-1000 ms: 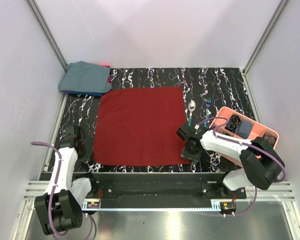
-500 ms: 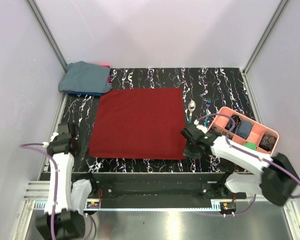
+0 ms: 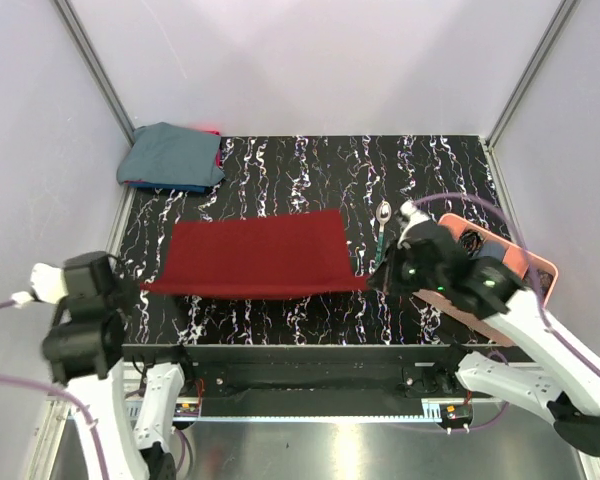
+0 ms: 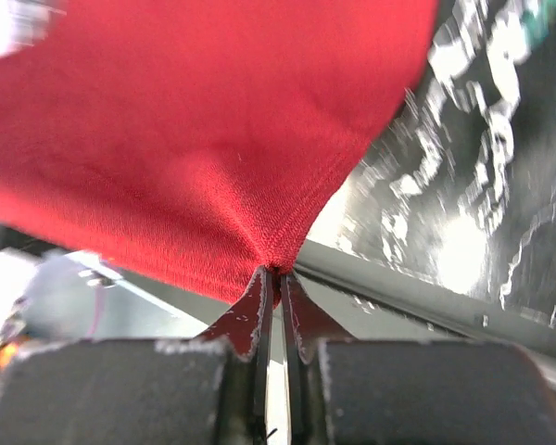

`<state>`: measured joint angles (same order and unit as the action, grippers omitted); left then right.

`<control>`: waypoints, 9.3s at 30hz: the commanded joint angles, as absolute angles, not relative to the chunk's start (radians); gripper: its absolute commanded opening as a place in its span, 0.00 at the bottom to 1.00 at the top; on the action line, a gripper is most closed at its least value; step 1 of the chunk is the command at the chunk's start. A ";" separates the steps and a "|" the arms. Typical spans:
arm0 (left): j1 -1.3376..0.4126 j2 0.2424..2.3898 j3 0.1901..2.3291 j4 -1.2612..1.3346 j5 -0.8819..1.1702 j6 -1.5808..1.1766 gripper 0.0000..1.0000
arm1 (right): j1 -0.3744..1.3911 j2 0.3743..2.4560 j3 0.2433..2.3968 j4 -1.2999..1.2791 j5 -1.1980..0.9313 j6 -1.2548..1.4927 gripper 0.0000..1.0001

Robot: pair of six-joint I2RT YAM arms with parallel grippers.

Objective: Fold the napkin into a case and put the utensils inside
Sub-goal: Flatten out the crumpled napkin at the center of the board, then fold and flatten the napkin at the center of the board, then smooth out the rectangle-folded napkin from the folded napkin, then fold the rectangle-folded napkin at the center of the board.

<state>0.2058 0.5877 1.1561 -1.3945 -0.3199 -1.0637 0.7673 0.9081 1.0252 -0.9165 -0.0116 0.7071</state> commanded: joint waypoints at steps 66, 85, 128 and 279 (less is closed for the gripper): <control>0.133 1.253 0.908 -0.873 -0.093 -0.736 0.00 | 0.301 1.695 1.347 -0.790 -0.307 0.388 0.00; 0.107 1.250 0.736 -0.876 -0.107 -0.793 0.00 | 0.301 1.661 1.146 -0.719 -0.273 0.387 0.00; 0.095 1.233 0.715 -0.946 -0.063 -0.853 0.00 | 0.301 1.804 1.048 -0.643 -0.213 0.440 0.01; -0.274 1.149 0.839 -0.482 0.239 -0.632 0.24 | 0.437 2.029 1.529 -0.699 -0.035 0.200 0.70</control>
<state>-0.2459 1.1847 0.8722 -0.5251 0.2001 -0.6113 0.4282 2.0300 1.5265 -0.7422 -0.1146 0.2337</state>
